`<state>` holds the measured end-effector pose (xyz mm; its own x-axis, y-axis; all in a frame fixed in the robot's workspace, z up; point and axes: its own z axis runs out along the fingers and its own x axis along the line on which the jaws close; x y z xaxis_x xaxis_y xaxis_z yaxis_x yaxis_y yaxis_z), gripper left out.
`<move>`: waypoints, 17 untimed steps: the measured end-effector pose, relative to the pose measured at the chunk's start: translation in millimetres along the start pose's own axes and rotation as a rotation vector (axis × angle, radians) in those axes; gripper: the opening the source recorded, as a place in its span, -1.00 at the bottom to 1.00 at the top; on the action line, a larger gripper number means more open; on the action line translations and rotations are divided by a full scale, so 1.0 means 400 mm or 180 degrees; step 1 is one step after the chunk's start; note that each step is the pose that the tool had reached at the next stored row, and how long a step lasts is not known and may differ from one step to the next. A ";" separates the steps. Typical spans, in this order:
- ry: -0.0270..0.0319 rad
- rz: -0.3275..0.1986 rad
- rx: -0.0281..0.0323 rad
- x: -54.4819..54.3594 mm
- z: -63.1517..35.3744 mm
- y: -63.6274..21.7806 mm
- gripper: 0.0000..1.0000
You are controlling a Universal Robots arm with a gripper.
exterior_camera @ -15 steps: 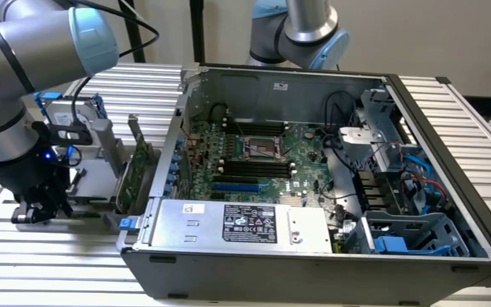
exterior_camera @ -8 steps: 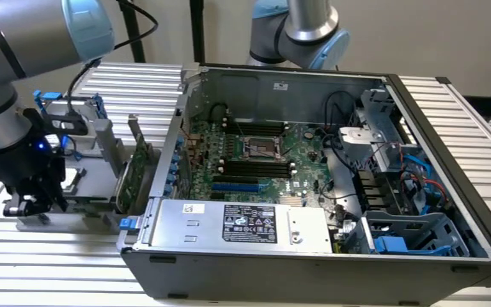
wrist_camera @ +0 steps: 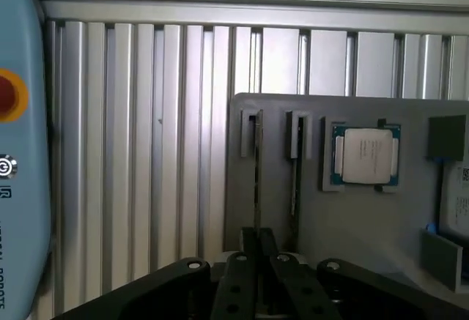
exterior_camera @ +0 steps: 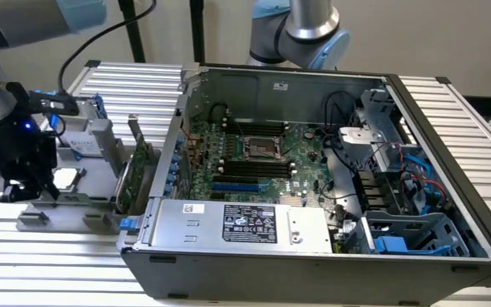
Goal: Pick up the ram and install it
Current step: 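Pick up the ram and move it above insertion slot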
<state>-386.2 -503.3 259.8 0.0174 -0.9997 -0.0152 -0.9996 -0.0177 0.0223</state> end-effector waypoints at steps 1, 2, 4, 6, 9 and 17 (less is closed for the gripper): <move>0.0000 0.0000 0.0001 0.000 -0.011 -0.001 -1.00; 0.0000 0.0000 0.0000 0.000 -0.022 -0.002 -1.00; 0.0000 0.0000 0.0000 -0.001 -0.045 -0.006 -1.00; 0.0000 0.0000 0.0000 -0.001 -0.068 -0.012 -1.00; 0.0000 0.0000 0.0000 -0.001 -0.103 -0.023 -1.00; -0.0002 -0.0001 0.0000 -0.002 -0.195 -0.072 -1.00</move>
<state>-355.7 -503.2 337.1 0.0176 -0.9997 -0.0157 -0.9996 -0.0179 0.0223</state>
